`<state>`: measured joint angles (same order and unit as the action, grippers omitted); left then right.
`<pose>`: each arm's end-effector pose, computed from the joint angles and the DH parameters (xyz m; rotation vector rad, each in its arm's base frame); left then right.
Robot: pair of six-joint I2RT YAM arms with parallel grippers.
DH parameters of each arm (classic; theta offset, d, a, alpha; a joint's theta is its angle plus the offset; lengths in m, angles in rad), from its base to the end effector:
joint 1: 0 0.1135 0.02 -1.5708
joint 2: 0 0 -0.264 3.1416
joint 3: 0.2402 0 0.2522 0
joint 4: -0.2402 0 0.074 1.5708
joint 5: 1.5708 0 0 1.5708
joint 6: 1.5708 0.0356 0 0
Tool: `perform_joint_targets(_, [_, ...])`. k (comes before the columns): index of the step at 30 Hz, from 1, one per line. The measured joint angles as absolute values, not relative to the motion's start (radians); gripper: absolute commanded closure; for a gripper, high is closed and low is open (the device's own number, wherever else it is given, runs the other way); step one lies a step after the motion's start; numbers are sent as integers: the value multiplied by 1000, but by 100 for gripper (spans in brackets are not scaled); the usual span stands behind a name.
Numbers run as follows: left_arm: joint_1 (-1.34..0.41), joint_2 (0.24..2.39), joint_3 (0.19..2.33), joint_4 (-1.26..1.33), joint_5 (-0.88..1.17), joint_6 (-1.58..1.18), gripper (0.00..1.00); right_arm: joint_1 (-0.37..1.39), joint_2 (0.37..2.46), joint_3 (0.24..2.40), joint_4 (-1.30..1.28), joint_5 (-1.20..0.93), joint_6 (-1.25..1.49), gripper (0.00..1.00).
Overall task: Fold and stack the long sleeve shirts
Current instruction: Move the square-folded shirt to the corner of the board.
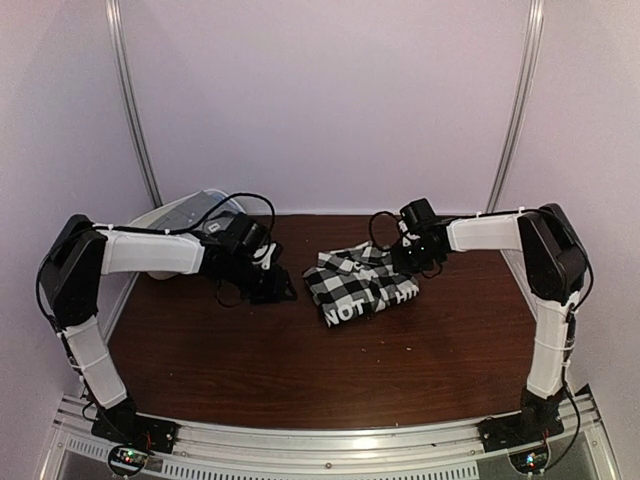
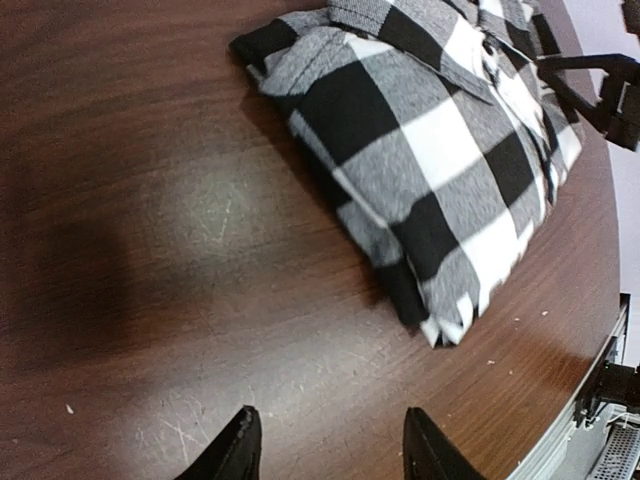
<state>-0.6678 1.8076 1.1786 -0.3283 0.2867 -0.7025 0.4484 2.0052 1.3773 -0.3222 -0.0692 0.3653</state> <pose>0.2902 -0.2417 0.1861 0.0771 2.7197 -0.8486 0.3849 0.1879 0.1685 -0.1351 2.5648 0.4076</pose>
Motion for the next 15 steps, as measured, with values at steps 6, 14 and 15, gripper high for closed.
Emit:
perform_joint_targets(6, [-668, 1689, 1180, -362, 288, -682, 51, 341, 2092, 1502, -395, 18, 266, 100])
perform_joint_targets(14, [-668, 1635, 1180, -374, 312, -658, 51, 211, 2177, 1654, -461, 82, 153, 100])
perform_joint_targets(15, [-668, 1634, 1180, -375, 317, -655, 51, 199, 2188, 1671, -466, 87, 143, 100])
